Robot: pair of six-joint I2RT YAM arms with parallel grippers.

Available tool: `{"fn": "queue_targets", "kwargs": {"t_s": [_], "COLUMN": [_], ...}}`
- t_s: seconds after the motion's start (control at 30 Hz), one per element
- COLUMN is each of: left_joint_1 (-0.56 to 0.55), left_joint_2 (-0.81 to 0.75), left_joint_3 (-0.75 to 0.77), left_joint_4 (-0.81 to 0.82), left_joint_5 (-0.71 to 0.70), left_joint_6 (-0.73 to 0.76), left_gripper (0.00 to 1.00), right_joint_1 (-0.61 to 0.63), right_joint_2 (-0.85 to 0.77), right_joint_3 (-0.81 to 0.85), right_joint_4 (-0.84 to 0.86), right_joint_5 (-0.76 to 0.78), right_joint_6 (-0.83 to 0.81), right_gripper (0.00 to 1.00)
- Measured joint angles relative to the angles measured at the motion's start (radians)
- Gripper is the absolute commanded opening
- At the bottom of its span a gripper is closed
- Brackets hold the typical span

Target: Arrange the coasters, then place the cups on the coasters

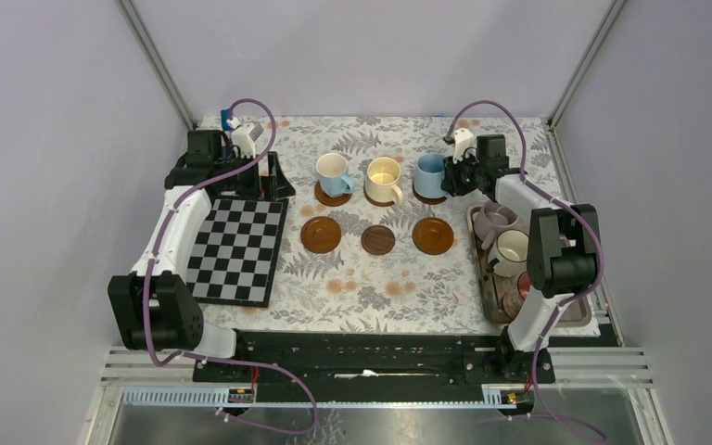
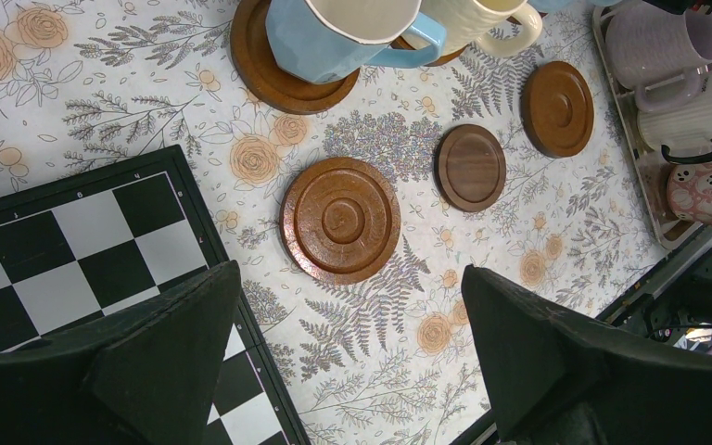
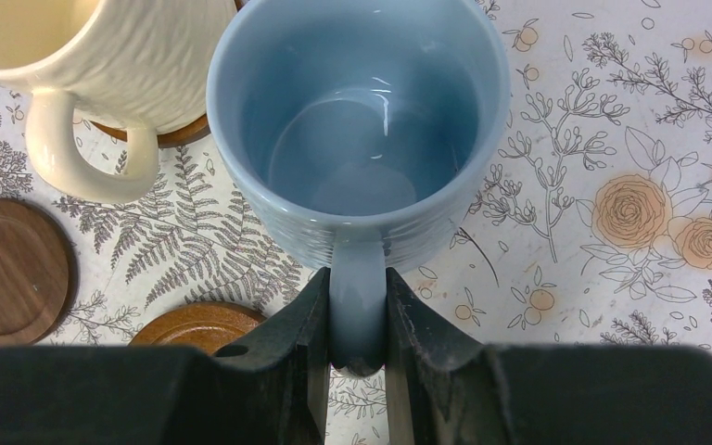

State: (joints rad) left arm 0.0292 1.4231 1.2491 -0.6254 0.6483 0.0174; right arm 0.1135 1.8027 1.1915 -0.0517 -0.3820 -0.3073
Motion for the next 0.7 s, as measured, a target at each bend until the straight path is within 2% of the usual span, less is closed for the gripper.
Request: {"fn": "queue_targets", "kwargs": {"t_s": [0.13,0.4,0.53,0.7], "left_joint_1": [0.0,0.0,0.0,0.0], "left_joint_2": [0.0,0.0,0.0,0.0], "left_joint_3": [0.0,0.0,0.0,0.0], "left_joint_4": [0.0,0.0,0.0,0.0], "left_joint_5": [0.0,0.0,0.0,0.0], "left_joint_6": [0.0,0.0,0.0,0.0], "left_gripper": [0.99,0.99,0.99,0.99], "right_joint_1": [0.0,0.0,0.0,0.0], "right_joint_2": [0.001,0.002,0.003,0.013], "right_joint_3": [0.0,0.0,0.0,0.0], "right_joint_4": [-0.002,-0.01,-0.015,-0.028], "right_joint_5": [0.0,0.0,0.002,0.007], "right_joint_6": [-0.011,-0.037,-0.041,-0.052], "right_gripper": [0.28,0.3,0.37,0.37]}}
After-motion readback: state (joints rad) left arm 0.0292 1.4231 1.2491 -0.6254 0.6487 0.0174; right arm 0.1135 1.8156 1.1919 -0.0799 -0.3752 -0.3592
